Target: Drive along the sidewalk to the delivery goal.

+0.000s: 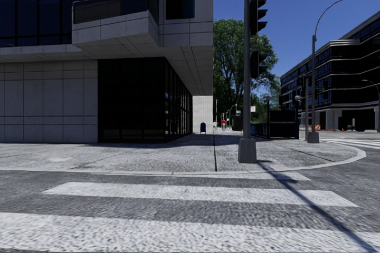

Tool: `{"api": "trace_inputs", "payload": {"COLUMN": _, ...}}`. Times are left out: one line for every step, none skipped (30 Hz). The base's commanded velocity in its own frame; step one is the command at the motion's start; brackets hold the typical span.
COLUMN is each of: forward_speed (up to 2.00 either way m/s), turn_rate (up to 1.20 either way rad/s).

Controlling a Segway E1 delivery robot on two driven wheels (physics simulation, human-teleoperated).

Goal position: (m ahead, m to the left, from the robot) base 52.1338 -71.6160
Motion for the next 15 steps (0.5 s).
{"api": "trace_inputs", "payload": {"forward_speed": 2.0, "turn_rate": 0.0}}
{"api": "trace_inputs", "payload": {"forward_speed": 2.0, "turn_rate": 0.0}}
{"api": "trace_inputs", "payload": {"forward_speed": 2.0, "turn_rate": 0.0}}
{"api": "trace_inputs", "payload": {"forward_speed": 2.0, "turn_rate": 0.0}}
{"api": "trace_inputs", "payload": {"forward_speed": 2.0, "turn_rate": 0.0}}
{"api": "trace_inputs", "payload": {"forward_speed": 2.0, "turn_rate": 0.0}}
{"api": "trace_inputs", "payload": {"forward_speed": 2.0, "turn_rate": 0.0}}
{"api": "trace_inputs", "payload": {"forward_speed": 2.0, "turn_rate": 0.0}}
{"api": "trace_inputs", "payload": {"forward_speed": 2.0, "turn_rate": 0.0}}
{"api": "trace_inputs", "payload": {"forward_speed": 2.0, "turn_rate": 0.0}}
{"api": "trace_inputs", "payload": {"forward_speed": 2.0, "turn_rate": 0.0}}
{"api": "trace_inputs", "payload": {"forward_speed": 2.0, "turn_rate": 0.0}}
{"api": "trace_inputs", "payload": {"forward_speed": 2.0, "turn_rate": 0.0}}
{"api": "trace_inputs", "payload": {"forward_speed": 2.0, "turn_rate": 0.0}}
{"api": "trace_inputs", "payload": {"forward_speed": 2.0, "turn_rate": 0.0}}
